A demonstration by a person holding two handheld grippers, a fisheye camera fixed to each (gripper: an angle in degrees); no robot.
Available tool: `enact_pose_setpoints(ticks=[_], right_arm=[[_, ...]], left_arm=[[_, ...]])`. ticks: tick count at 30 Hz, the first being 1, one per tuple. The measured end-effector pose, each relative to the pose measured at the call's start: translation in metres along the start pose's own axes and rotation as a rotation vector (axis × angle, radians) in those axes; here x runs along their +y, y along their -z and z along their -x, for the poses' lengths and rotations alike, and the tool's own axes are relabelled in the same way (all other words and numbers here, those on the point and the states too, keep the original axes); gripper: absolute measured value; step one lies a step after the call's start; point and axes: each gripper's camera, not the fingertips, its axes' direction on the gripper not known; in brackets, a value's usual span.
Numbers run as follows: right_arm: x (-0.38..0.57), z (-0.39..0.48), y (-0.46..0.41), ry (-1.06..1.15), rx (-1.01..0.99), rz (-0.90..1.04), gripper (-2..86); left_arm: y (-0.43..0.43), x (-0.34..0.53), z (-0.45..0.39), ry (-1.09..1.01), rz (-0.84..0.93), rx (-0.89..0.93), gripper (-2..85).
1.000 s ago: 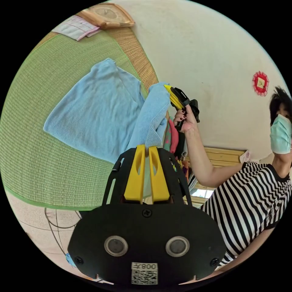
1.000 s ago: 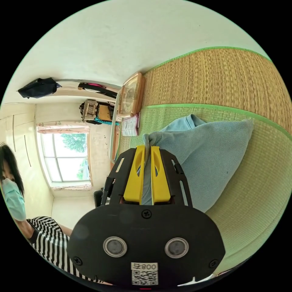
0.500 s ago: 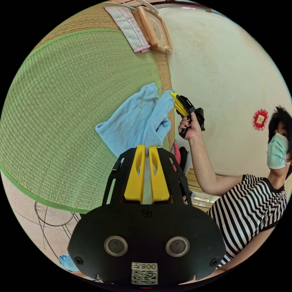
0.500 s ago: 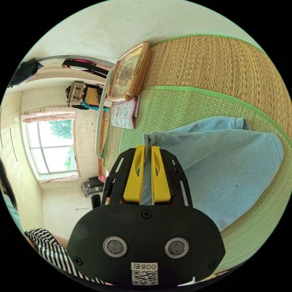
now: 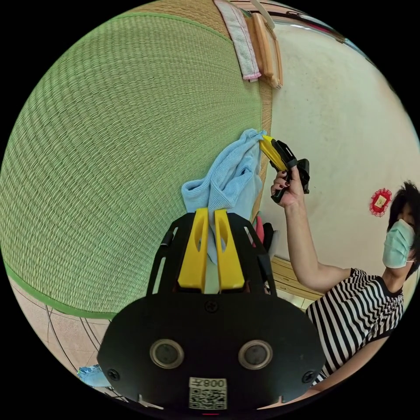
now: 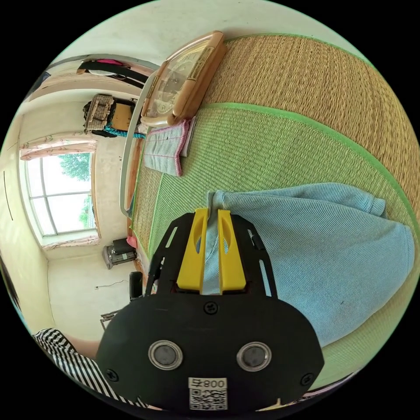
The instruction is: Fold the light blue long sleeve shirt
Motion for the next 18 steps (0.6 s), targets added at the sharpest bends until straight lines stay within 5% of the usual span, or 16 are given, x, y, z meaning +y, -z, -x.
enact_pose_setpoints(ticks=[9,18], right_arm=[[0.057,0.027,0.005,0.113,-0.020,-0.031,7.2],[0.200,0.039,-0.028,0.203,0.130,0.243,7.4]], left_arm=[[0.001,0.004,-0.003,-0.037,-0.100,-0.096,3.0],[-0.040,-0.008,-0.039,-0.270,-0.051,-0.270,3.3]])
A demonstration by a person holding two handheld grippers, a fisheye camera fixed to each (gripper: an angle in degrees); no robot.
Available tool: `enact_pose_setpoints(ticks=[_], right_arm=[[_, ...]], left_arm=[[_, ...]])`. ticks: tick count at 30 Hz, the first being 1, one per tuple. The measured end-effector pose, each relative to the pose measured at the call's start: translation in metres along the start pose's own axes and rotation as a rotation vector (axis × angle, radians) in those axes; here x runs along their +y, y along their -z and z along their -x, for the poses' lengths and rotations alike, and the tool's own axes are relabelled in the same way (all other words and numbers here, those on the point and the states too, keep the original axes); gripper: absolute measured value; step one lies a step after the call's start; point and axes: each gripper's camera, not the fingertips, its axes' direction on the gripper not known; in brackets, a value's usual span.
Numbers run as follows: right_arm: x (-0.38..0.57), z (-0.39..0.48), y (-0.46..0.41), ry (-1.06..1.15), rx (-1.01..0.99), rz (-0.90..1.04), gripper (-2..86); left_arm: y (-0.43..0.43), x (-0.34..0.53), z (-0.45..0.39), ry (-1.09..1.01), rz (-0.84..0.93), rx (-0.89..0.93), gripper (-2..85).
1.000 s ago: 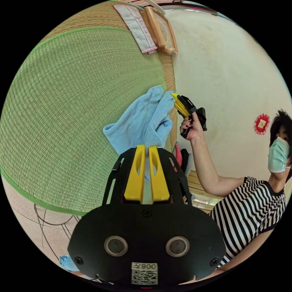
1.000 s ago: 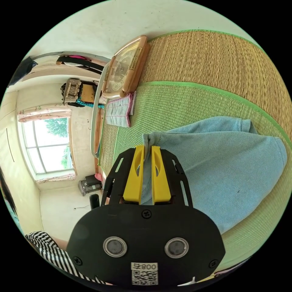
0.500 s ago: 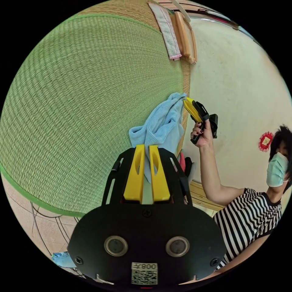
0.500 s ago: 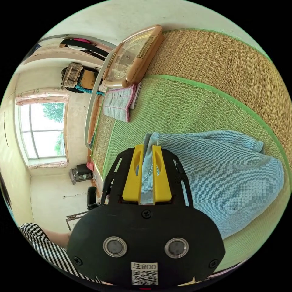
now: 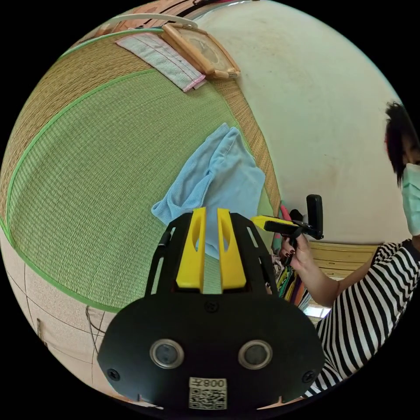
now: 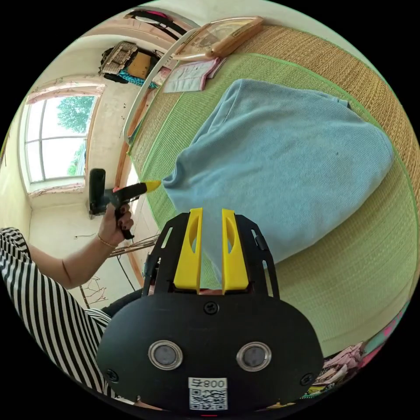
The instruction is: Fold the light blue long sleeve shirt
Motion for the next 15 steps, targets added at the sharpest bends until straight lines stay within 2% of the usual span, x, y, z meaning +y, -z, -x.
enact_pose_setpoints(ticks=[5,9,15], right_arm=[[0.045,0.021,-0.042,0.067,0.137,0.116,6.7],[0.066,0.010,-0.077,0.046,0.142,0.189,5.9],[0.094,0.003,-0.087,0.035,0.118,0.143,3.9]], left_arm=[[-0.039,-0.016,0.017,0.043,0.054,-0.136,0.8],[-0.053,-0.018,0.029,0.120,0.018,-0.056,0.3],[-0.077,-0.015,0.021,0.093,0.027,-0.099,0.1]])
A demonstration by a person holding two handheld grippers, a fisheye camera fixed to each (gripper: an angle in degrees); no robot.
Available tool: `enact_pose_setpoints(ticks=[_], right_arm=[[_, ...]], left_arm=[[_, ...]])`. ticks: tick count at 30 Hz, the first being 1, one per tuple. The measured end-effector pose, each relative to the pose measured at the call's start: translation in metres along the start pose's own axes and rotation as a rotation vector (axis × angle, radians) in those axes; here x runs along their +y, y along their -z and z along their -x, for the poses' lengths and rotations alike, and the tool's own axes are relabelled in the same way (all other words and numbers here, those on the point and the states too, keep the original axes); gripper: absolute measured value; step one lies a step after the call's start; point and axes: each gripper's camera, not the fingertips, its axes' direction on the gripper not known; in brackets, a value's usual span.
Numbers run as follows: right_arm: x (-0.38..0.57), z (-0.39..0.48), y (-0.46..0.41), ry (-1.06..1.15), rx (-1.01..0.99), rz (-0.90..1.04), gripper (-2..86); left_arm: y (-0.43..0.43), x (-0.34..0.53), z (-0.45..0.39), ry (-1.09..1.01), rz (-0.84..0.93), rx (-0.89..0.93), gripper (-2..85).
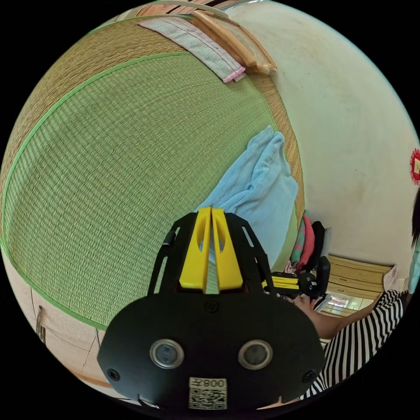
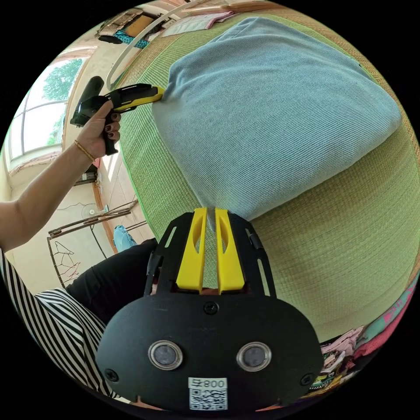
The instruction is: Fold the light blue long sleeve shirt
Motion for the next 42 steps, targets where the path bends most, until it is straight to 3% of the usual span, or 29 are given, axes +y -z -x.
enact_pose_setpoints(ticks=[9,15,20,26,42], right_arm=[[0.056,-0.024,-0.011,-0.049,-0.116,-0.053,0.6],[0.098,-0.039,-0.036,-0.118,-0.107,0.017,0.7],[0.141,-0.073,-0.032,-0.223,-0.225,-0.055,3.5],[0.190,-0.126,-0.024,-0.320,-0.510,-0.220,10.2],[0.248,-0.184,-0.051,-0.398,-0.825,-0.330,13.8]], left_arm=[[-0.025,0.020,0.000,0.063,-0.061,0.070,0.3],[-0.035,0.059,-0.002,0.103,-0.134,0.193,0.8],[-0.103,0.103,-0.020,0.096,0.102,0.354,4.4],[-0.189,0.127,-0.047,0.053,0.333,0.466,7.7],[-0.245,0.148,-0.061,0.022,0.356,0.447,2.0]])
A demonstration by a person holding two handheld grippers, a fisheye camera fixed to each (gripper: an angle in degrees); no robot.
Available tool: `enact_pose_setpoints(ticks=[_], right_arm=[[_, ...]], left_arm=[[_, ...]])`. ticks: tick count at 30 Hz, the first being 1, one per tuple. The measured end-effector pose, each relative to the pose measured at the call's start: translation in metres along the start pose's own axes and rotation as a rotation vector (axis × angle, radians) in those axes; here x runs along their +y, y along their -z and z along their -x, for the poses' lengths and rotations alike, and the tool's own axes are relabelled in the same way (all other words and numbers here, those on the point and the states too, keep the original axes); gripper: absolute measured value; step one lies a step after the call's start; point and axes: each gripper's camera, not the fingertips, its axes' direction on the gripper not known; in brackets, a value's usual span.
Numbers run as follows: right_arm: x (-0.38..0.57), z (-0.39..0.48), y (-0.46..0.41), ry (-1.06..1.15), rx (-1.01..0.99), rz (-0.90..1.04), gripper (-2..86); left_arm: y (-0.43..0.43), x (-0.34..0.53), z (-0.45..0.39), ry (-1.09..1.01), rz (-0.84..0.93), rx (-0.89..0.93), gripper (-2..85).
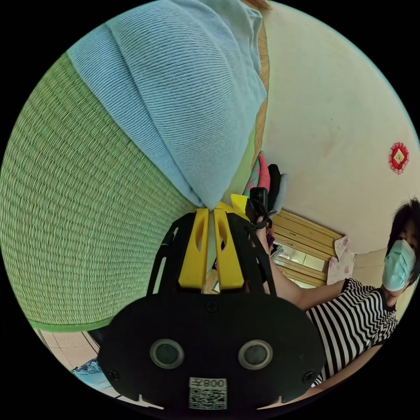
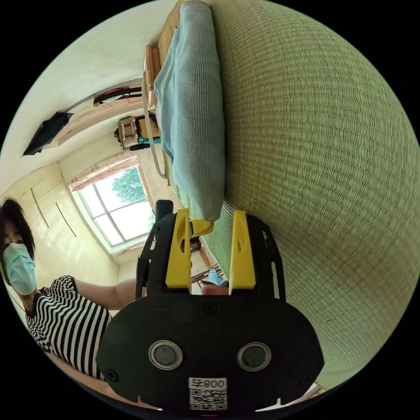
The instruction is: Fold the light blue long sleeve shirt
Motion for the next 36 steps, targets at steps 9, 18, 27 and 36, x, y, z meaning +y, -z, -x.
enact_pose_setpoints(ticks=[9,18,27,36], right_arm=[[0.008,-0.019,-0.003,-0.046,-0.116,0.001,12.8],[0.025,-0.019,0.000,-0.060,-0.176,-0.017,8.1],[0.040,0.014,0.008,-0.007,-0.139,-0.008,6.9],[0.051,0.037,0.015,0.037,-0.152,-0.004,6.8]], left_arm=[[-0.013,0.012,0.005,-0.024,-0.002,0.022,1.6],[-0.013,0.030,0.020,-0.034,-0.012,0.046,1.9],[0.023,0.065,0.056,0.014,-0.098,0.095,4.3],[0.079,0.098,0.111,0.132,-0.406,0.331,13.1]])
